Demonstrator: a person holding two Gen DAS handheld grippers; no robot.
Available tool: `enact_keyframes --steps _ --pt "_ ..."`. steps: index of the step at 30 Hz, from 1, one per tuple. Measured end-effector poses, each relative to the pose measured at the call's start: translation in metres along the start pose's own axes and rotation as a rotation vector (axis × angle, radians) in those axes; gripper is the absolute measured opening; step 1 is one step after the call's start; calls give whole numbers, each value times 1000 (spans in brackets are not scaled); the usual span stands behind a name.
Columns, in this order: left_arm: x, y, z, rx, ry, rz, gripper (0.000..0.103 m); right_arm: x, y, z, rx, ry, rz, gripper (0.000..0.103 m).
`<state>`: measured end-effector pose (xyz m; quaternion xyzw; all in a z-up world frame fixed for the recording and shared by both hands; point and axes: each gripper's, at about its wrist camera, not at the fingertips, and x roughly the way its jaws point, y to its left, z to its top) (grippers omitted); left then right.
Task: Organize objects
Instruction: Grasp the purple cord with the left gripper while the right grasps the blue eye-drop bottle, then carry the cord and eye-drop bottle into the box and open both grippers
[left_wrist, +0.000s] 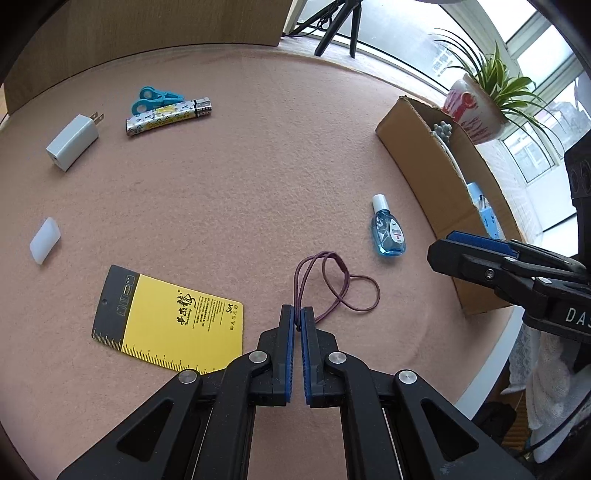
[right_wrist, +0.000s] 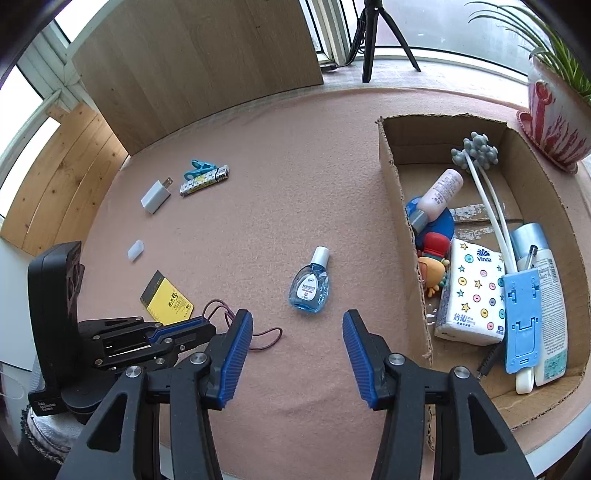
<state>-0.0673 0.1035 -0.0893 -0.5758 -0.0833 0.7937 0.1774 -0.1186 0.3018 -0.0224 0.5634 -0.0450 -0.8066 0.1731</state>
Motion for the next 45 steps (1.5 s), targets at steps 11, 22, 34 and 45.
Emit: enact_keyframes --steps 11,22,34,45 --pt "5 21 9 -77 -24 -22 3 60 5 15 -36 110 -118 47" --pt "-12 15 21 -82 -64 -37 3 64 0 13 -69 86 -140 29" --pt "-43 -23 51 -8 -137 -66 3 22 4 -1 -86 2 -114 28" --pt "-52 -89 83 97 -176 -125 3 -29 -13 4 11 -112 -47 24"
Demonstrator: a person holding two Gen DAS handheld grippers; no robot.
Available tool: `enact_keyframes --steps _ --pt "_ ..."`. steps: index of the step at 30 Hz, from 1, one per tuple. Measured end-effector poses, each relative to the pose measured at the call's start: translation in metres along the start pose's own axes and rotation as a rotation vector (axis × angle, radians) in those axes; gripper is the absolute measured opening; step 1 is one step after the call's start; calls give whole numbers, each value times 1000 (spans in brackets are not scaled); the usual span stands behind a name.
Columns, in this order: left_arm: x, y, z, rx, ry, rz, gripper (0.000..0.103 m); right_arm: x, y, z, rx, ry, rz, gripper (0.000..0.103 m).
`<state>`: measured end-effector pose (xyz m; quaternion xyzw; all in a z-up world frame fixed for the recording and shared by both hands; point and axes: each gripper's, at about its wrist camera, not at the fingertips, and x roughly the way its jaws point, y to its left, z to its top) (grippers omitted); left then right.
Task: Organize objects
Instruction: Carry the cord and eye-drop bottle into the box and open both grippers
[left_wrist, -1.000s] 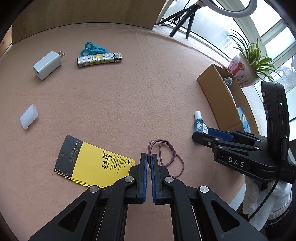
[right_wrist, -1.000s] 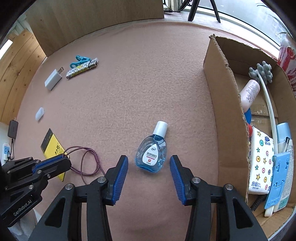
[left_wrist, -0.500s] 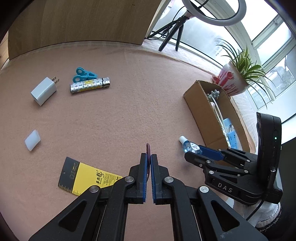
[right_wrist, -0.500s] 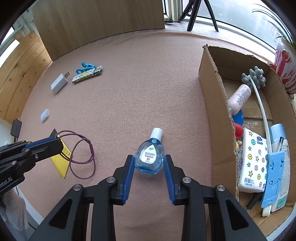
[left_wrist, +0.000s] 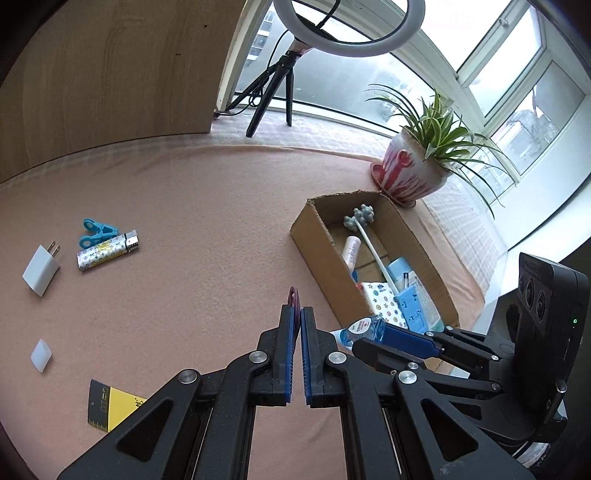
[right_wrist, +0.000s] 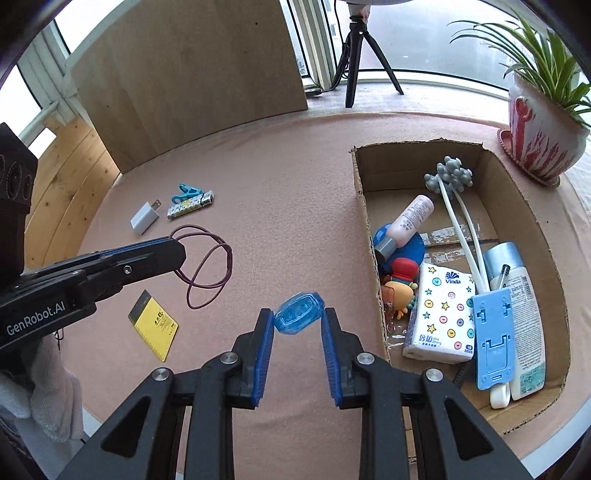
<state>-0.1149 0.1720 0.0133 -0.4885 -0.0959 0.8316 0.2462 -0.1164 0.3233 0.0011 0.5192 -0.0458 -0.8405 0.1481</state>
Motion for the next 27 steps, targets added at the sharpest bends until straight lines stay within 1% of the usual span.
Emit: enact_keyframes --steps 2,5,10,14,18,22,27 --pt "0 -14 8 24 -10 -19 3 -11 -2 3 7 -26 9 24" --pt "2 -35 18 61 -21 -45 3 -30 -9 5 8 -66 -3 24" --pt "14 -68 37 115 -26 -74 3 -54 -38 3 49 -99 -29 24" --pt "29 -88 51 144 -23 -90 3 -65 -64 -3 81 -105 -61 24" --pt "48 -102 60 158 -10 -91 3 -67 -85 -8 119 -93 -80 24" --pt "67 -113 62 164 8 -93 3 -66 -100 -15 136 -80 -91 24" --pt "86 -121 61 162 28 -76 4 -65 -110 -19 142 -71 -96 24"
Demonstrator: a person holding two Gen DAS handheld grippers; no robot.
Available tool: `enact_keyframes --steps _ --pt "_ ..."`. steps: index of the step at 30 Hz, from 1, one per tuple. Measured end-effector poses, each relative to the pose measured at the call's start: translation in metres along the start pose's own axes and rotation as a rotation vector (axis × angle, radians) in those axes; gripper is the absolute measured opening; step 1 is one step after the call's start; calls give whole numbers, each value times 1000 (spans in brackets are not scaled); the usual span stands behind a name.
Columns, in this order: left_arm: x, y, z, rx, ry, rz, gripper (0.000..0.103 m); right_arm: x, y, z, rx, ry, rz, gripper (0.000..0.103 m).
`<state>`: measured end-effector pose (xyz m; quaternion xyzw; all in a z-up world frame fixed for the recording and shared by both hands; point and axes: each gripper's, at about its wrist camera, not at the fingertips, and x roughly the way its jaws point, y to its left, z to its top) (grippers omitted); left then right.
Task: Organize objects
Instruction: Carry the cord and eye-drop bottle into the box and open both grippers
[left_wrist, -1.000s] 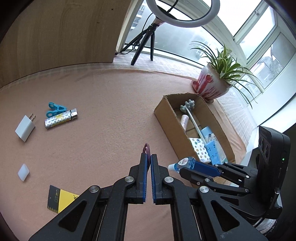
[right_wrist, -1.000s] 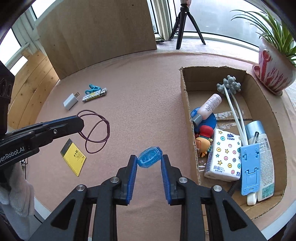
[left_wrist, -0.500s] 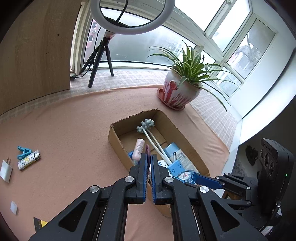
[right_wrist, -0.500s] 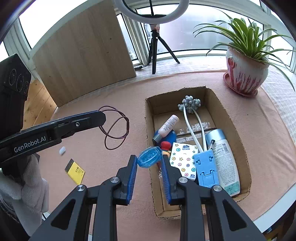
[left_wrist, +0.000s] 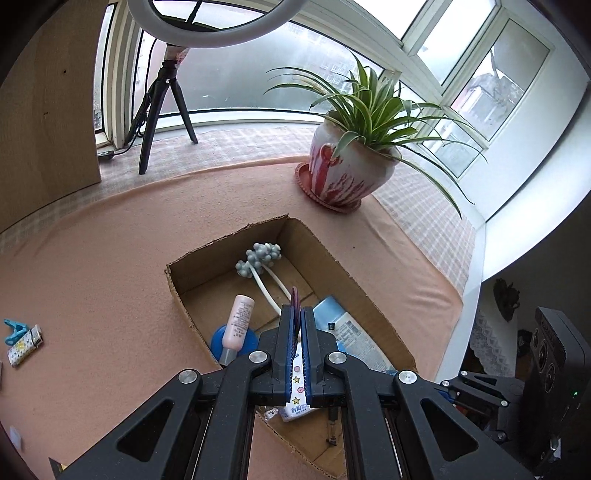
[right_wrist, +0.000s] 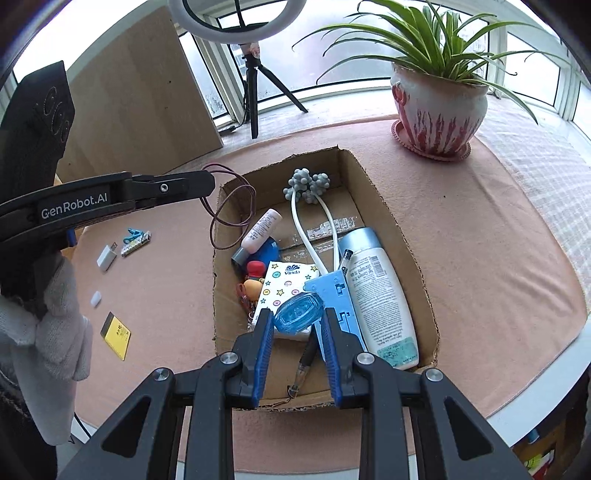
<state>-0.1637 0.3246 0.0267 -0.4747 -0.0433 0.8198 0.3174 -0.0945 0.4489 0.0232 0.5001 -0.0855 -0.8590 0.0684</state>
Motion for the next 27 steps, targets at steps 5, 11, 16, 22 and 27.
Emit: enact_keyframes --steps 5,11,16,22,27 --pt "10 -4 0 -3 9 14 4 4 -6 0 2 9 4 24" --pt "12 4 0 -44 16 48 37 7 -6 2 -16 17 12 24" --pt "3 19 -6 -92 -9 71 46 7 3 2 -58 16 8 48" --pt "-21 45 -24 -145 -29 122 46 10 19 4 -96 20 23 48" --pt "-50 80 -50 -218 -44 175 48 19 40 5 -141 39 51 48"
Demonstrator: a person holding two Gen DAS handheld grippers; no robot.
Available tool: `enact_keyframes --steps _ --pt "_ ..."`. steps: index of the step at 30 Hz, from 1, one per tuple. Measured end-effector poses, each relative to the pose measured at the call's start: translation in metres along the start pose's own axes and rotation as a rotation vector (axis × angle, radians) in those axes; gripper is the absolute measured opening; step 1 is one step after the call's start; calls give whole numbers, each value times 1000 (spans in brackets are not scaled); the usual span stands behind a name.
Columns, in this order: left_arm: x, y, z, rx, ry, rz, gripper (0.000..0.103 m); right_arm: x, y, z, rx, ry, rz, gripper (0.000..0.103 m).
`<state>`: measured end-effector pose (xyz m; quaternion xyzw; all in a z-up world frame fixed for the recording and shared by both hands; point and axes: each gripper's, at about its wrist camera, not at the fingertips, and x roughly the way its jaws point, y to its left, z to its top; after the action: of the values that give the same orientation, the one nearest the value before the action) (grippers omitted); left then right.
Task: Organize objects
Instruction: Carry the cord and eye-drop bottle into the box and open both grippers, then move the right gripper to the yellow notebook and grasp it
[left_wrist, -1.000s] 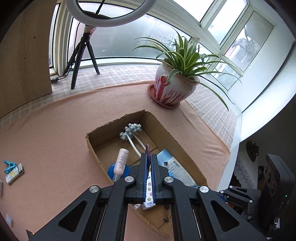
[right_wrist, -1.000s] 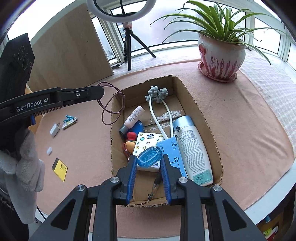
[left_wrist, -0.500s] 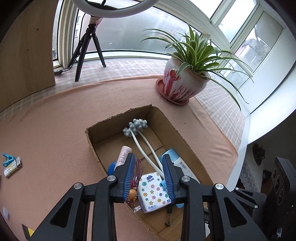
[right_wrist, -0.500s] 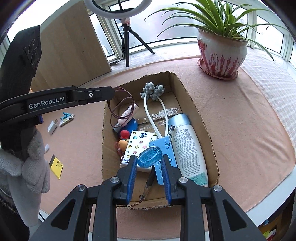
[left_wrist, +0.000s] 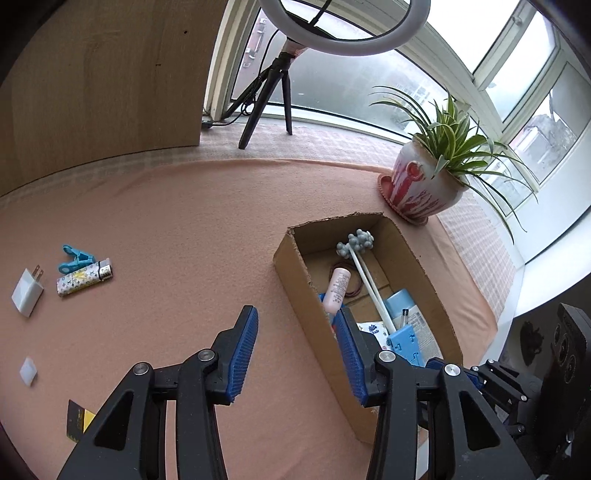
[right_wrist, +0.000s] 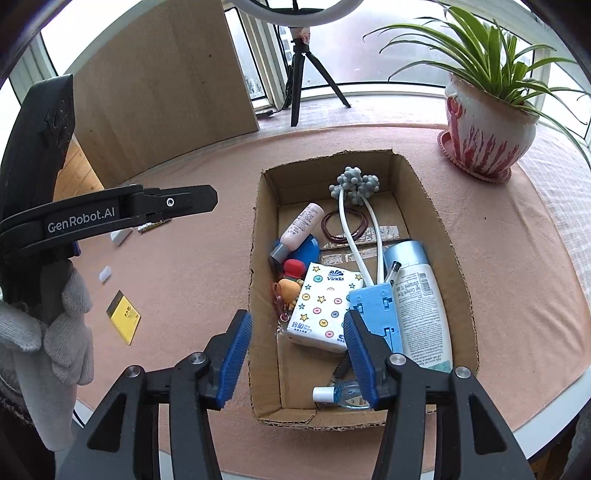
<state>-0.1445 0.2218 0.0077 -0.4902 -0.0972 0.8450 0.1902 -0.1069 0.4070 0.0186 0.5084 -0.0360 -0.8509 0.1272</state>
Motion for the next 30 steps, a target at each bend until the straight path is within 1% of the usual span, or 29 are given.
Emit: enact_keyframes --steps 2,10,15,17,20,23,28,30 --pt "-10 21 -9 -37 -3 24 50 5 11 1 -22 10 15 48" --pt "-51 105 -55 -191 -11 122 51 32 69 9 -141 52 77 48" --pt "-80 149 -90 -273 -22 190 56 52 111 13 -230 78 112 48" --pt "-89 164 -104 -301 -16 219 56 60 129 13 -270 90 123 48" --pt "-103 185 -123 -340 -16 260 56 73 152 12 -314 109 134 49" --pt "-117 198 -140 -353 -19 311 56 84 172 10 -353 127 147 49" --pt "-132 213 -157 -371 -21 356 57 102 201 8 -417 156 152 50" --pt "-136 217 -161 -376 -24 362 57 110 211 7 -441 168 153 50"
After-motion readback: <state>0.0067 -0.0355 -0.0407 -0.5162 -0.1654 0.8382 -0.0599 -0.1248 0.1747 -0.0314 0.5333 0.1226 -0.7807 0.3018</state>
